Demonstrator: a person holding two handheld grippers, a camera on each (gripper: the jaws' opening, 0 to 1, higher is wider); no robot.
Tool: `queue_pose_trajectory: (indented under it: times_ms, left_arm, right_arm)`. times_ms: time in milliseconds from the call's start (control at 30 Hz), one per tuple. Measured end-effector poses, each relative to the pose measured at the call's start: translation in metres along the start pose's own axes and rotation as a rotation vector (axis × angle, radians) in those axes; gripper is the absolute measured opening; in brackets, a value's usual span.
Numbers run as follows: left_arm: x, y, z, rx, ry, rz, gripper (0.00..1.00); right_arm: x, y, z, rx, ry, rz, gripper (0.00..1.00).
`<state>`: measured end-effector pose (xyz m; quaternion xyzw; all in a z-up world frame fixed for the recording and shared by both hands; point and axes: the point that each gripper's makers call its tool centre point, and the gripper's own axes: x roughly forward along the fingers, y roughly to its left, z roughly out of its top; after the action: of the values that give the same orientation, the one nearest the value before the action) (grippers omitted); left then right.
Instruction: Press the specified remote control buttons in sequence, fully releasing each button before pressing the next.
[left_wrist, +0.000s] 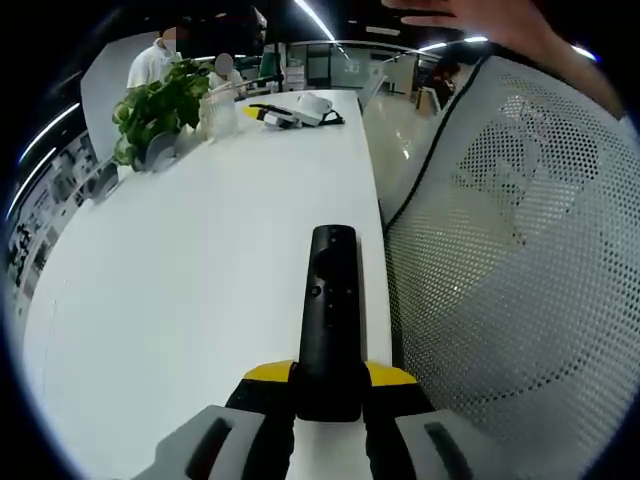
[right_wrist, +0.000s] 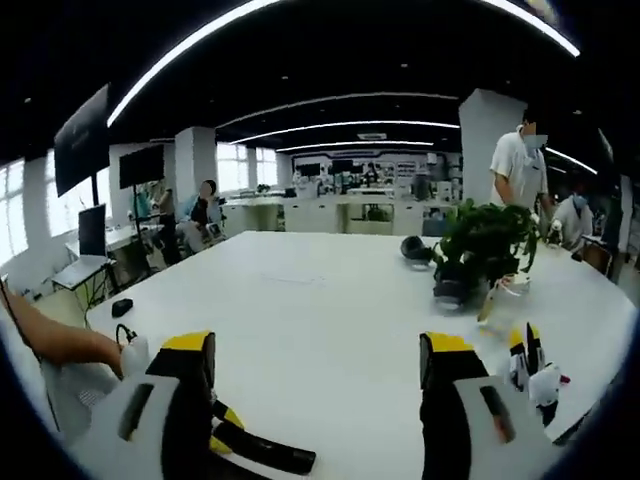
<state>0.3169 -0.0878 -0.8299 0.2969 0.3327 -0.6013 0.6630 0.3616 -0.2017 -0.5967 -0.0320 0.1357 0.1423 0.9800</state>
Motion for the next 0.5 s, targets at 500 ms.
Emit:
queue_pose_trajectory:
  times_ms: [500]
  left_arm:
    - [0.0, 0.0, 0.0, -0.021, 0.001, 0.016, 0.25]
  right_arm:
    - [-0.008, -0.026, -0.008, 0.029, -0.044, -0.104, 1.0]
